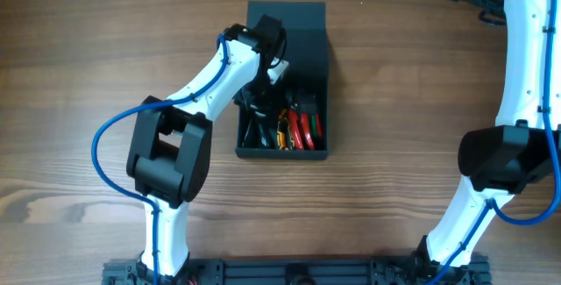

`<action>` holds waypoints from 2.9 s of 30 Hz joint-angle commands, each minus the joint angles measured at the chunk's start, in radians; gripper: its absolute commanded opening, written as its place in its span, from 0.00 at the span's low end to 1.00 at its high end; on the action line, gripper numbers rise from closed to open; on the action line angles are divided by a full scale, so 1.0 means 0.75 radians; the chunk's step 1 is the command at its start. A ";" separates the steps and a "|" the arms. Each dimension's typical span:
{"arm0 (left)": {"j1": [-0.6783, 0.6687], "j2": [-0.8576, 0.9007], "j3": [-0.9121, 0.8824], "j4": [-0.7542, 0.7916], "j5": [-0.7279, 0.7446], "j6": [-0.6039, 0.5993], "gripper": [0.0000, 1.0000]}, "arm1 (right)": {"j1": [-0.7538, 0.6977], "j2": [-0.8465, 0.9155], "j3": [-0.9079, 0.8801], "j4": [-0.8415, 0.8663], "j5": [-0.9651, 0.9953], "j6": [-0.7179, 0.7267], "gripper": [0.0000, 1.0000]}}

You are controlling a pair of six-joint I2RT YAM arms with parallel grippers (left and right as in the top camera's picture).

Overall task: Pack container
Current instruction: 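Carry the tape measure with left gripper into the box and release, then move both grippers to the box lid's left and right edges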

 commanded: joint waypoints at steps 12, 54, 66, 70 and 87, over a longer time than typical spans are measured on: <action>0.002 -0.016 -0.004 0.034 0.006 -0.004 0.68 | 0.003 -0.028 0.022 0.003 0.026 -0.002 1.00; 0.633 0.172 0.435 0.033 0.753 0.133 0.04 | 0.086 -0.010 -0.718 0.411 -0.924 -0.645 0.04; 0.665 0.177 -0.043 0.364 1.094 0.180 0.04 | 0.110 0.073 -0.767 0.411 -1.250 -0.511 0.04; 0.665 0.182 -0.043 0.440 1.120 0.125 0.04 | 0.129 0.160 -0.767 0.405 -1.283 -0.486 0.04; 0.664 0.287 -0.043 0.548 1.176 0.065 0.04 | 0.253 0.293 -0.767 0.411 -1.342 -0.418 0.04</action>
